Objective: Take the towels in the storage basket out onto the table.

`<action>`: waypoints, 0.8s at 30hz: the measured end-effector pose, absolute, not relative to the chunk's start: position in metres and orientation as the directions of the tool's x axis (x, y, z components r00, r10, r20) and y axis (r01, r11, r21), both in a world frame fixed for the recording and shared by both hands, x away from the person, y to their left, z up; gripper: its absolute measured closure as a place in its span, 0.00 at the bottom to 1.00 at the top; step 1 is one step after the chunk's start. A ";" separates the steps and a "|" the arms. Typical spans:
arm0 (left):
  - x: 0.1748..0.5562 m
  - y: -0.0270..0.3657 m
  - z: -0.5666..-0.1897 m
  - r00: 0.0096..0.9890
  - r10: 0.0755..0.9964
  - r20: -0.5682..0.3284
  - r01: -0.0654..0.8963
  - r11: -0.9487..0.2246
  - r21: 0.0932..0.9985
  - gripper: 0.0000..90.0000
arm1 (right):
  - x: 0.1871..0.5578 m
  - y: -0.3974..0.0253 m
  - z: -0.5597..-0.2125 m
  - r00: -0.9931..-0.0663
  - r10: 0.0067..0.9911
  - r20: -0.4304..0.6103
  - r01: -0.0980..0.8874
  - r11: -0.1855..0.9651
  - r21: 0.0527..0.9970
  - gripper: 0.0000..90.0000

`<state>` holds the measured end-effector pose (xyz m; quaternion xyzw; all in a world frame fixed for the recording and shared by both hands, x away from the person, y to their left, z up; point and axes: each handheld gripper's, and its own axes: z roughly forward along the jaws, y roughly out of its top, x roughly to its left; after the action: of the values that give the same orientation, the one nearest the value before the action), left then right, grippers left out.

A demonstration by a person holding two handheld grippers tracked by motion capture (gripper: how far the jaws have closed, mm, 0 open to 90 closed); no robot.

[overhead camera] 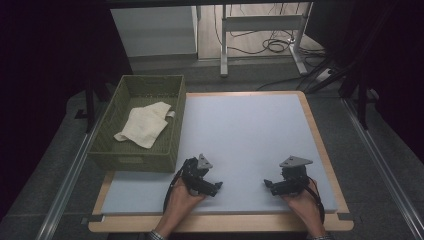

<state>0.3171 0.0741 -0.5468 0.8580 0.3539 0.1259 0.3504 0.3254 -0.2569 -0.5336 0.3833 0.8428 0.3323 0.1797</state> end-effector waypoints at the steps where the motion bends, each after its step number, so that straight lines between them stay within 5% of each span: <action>1: 0.317 0.074 -0.547 0.718 0.695 -0.033 0.519 -0.503 0.691 0.00 | 0.325 -0.257 -0.534 -0.642 0.765 -0.048 0.527 0.485 0.698 0.02; 24: 0.317 0.074 -0.546 0.718 0.695 -0.038 0.524 -0.503 0.687 0.00 | 0.326 -0.257 -0.534 -0.642 0.765 -0.047 0.527 0.485 0.698 0.02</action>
<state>0.3175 0.0744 -0.5463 0.8583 0.3551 0.1226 0.3497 0.3255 -0.2572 -0.5336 0.3834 0.8429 0.3323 0.1792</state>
